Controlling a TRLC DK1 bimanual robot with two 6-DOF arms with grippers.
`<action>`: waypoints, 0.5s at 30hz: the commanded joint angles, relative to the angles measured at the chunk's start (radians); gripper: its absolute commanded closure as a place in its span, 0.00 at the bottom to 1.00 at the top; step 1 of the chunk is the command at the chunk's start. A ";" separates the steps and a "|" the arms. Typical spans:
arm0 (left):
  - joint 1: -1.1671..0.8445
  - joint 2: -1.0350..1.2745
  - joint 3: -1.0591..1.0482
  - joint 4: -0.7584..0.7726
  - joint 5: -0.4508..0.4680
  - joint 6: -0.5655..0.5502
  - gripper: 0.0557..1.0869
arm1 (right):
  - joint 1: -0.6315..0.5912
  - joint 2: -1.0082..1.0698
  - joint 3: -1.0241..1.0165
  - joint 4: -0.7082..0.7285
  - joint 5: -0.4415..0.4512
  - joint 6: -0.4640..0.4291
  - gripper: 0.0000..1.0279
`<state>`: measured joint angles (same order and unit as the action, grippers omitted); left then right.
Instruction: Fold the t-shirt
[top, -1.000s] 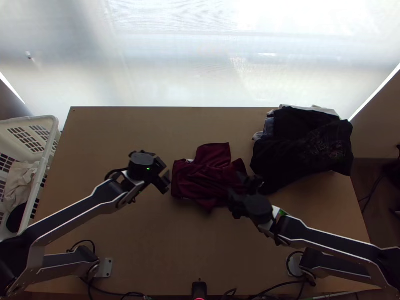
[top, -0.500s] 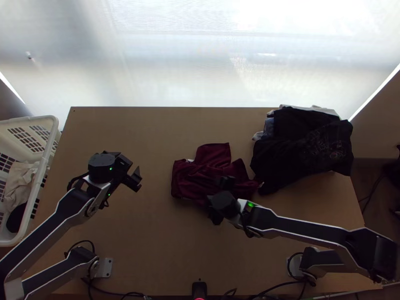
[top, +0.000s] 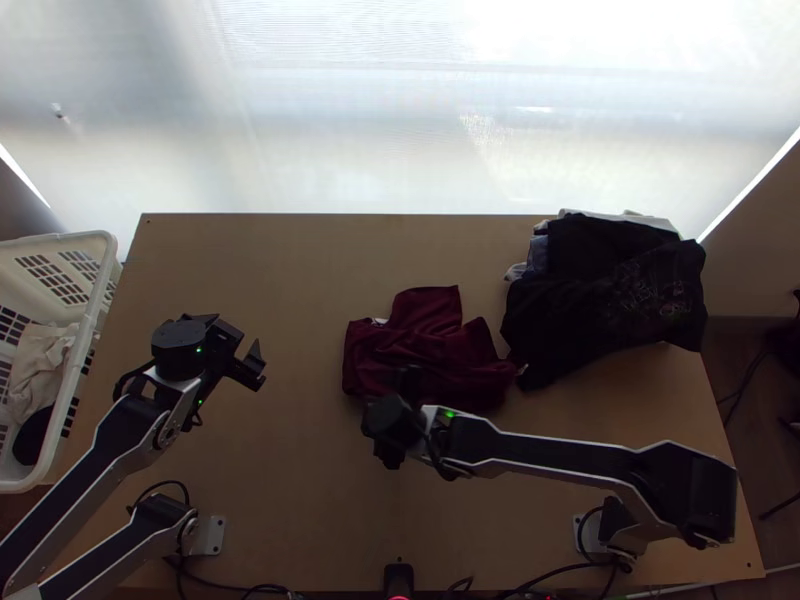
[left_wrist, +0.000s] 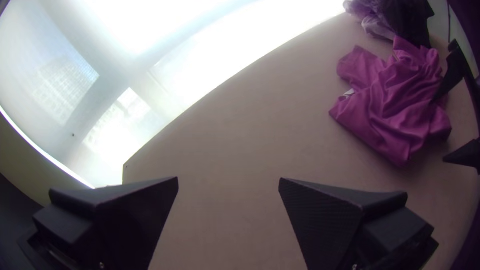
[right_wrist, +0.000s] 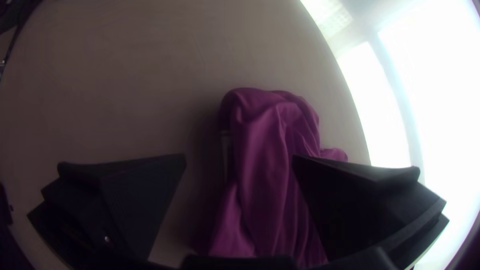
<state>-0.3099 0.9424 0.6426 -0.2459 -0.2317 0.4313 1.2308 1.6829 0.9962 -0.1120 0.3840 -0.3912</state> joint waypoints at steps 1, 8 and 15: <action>0.055 -0.044 -0.023 -0.001 0.006 0.011 0.05 | 0.038 0.135 0.114 -0.012 0.003 0.054 0.05; 0.152 -0.080 -0.040 -0.006 0.068 0.037 0.05 | 0.038 0.233 0.179 0.020 0.119 0.009 0.05; 0.218 -0.105 -0.055 -0.006 0.111 0.055 0.05 | 0.035 0.290 0.180 0.143 0.220 -0.100 0.05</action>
<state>-0.1577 0.8639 0.6037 -0.2520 -0.1631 0.4694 1.2640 1.9091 1.1553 -0.0444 0.5220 -0.4198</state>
